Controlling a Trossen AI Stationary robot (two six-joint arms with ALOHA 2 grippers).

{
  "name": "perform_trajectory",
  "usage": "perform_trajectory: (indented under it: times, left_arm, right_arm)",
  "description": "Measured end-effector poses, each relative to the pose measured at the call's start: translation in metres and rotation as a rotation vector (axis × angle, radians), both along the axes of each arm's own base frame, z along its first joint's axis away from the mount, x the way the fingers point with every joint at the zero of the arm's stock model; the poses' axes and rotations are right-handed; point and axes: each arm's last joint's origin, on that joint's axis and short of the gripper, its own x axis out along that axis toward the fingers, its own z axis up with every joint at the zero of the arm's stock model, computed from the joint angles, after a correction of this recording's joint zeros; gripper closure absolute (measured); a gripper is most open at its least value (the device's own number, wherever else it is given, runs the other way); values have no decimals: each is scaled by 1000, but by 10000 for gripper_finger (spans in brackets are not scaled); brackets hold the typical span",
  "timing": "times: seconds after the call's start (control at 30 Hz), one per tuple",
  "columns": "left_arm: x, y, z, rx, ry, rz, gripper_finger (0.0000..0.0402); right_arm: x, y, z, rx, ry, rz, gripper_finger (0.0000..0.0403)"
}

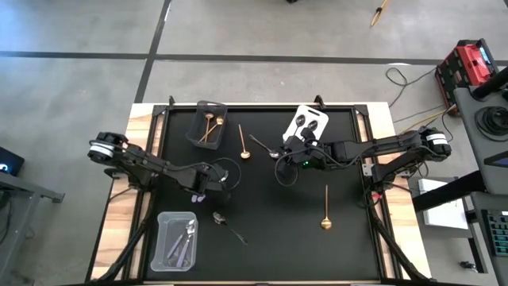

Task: Sort silverware by color (type)
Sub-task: Put the purple spoon into the transparent bin

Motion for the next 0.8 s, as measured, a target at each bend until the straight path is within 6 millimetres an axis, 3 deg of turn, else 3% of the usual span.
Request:
perform_trajectory:
  times: [0.2, 0.43, 0.63, 0.8]
  left_arm:
    - [-7, -1, 17, -12, -40, -116, 401]
    - [-35, 4, 35, -41, -191, -208, 401]
    - [-62, 10, 24, -82, -272, -170, 401]
    - [-67, 12, 10, -57, -271, -141, 401]
  right_arm:
    - [0, 0, 0, 0, 1, 0, 343]
    - [0, 0, -1, 1, 3, -1, 343]
    - [3, 0, -7, -1, 25, 0, 343]
    - [4, 0, -8, -4, 26, 2, 343]
